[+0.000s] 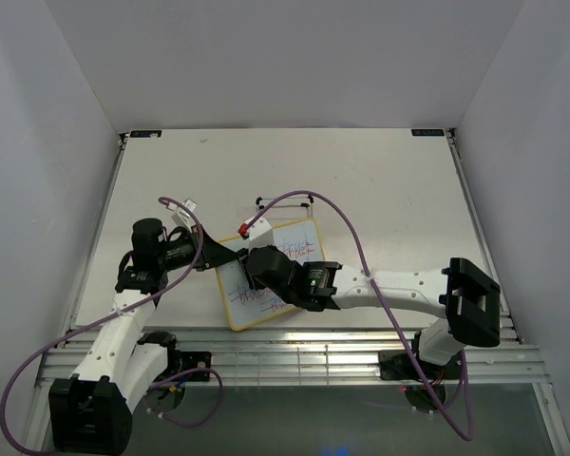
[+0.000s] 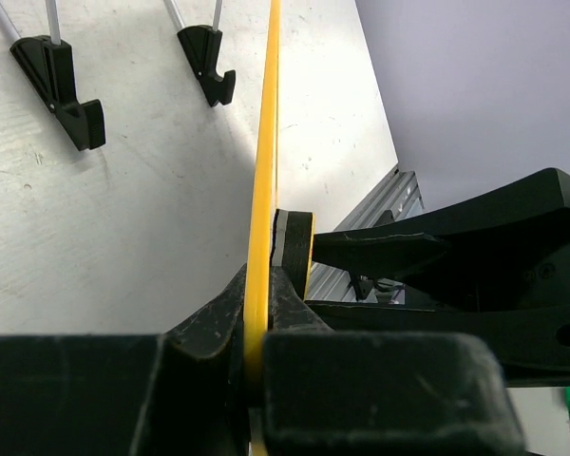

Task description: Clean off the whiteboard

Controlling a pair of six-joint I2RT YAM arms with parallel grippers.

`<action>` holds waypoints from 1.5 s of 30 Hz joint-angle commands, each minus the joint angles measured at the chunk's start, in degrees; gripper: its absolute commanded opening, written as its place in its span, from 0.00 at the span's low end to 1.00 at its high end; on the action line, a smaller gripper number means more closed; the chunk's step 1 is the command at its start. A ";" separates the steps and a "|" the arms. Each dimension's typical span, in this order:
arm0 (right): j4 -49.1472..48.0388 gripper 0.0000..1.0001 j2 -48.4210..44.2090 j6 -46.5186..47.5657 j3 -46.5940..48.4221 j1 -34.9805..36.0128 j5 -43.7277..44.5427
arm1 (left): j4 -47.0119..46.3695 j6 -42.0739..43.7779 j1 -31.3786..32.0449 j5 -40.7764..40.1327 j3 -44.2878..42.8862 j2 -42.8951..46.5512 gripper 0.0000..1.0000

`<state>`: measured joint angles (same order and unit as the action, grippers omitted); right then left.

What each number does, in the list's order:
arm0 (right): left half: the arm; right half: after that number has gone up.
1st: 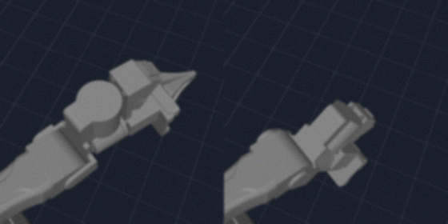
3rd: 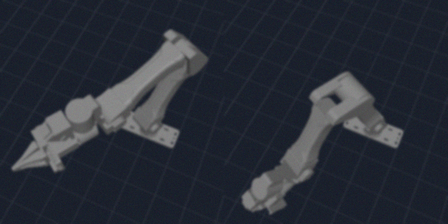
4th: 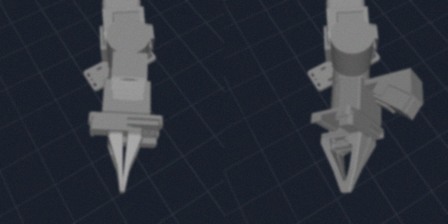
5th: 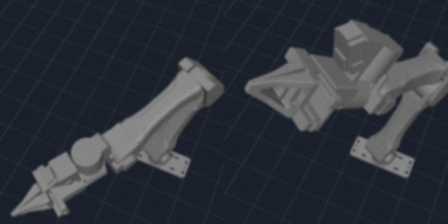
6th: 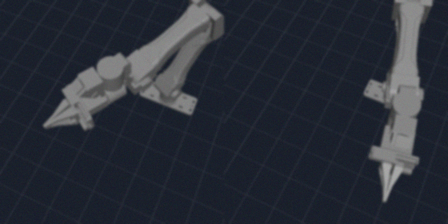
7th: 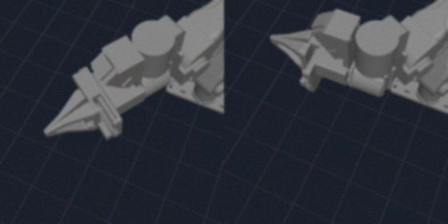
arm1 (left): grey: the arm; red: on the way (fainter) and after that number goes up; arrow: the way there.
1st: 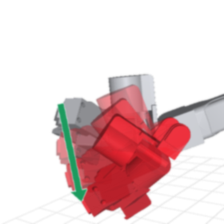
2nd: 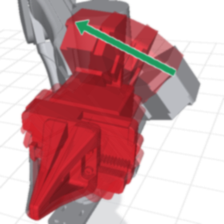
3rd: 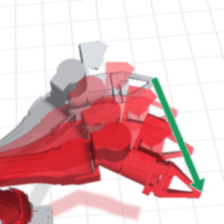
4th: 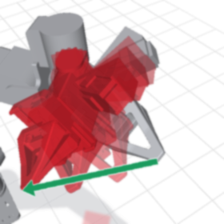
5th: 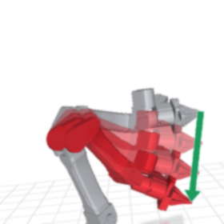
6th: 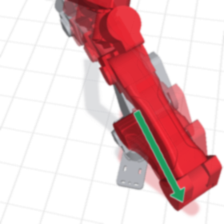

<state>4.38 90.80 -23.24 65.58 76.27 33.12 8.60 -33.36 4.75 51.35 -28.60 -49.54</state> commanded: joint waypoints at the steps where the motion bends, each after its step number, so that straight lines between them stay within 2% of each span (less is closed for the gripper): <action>1: -1.13 0.24 3.07 -2.06 -0.54 1.16 -3.42 | -3.77 0.23 2.01 8.41 -2.25 3.66 0.00; 9: -6.56 0.24 3.32 1.35 -0.46 5.20 -7.81 | -4.21 -0.21 2.01 8.41 -2.87 2.69 0.00; 19: -7.72 0.23 7.72 3.65 8.07 7.05 -8.51 | -3.94 -0.74 2.01 8.24 -1.72 3.05 0.00; 26: -7.99 0.22 3.33 2.86 2.19 6.96 -8.52 | -3.33 -0.30 1.93 7.97 -2.07 1.64 0.00; 32: -6.76 0.22 -3.26 -2.68 -9.14 5.29 -5.00 | -2.89 -0.12 2.01 7.36 -2.16 1.99 0.00; 36: -6.49 0.22 -3.79 -2.86 -10.65 5.29 -6.05 | -2.71 -0.12 2.01 7.27 -2.25 1.73 0.00; 40: -8.08 0.22 -0.47 -0.66 -7.24 5.29 -7.11 | -2.71 -0.03 2.01 7.10 -2.16 1.73 0.00; 45: -5.70 0.22 3.58 -0.30 2.78 5.29 -3.52 | -2.54 -0.30 2.01 6.92 -1.90 1.81 0.00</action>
<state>0.21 90.43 -23.05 63.05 81.41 30.70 7.60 -31.27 5.34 52.18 -28.60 -48.84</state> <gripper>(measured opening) 0.401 0.147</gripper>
